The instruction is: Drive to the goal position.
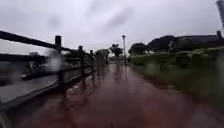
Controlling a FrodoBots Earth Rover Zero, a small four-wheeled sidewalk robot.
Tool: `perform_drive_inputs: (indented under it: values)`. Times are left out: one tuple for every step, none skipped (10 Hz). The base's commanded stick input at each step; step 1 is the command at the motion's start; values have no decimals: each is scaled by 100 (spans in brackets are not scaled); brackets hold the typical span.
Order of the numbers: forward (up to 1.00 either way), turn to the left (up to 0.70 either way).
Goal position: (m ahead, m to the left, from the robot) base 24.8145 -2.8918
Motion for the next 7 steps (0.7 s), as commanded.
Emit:
perform_drive_inputs:
  values:
    - [100,1]
    - [100,1]
    - [100,1]
    - [100,1]
    - [100,1]
    - [100,1]
    - [100,1]
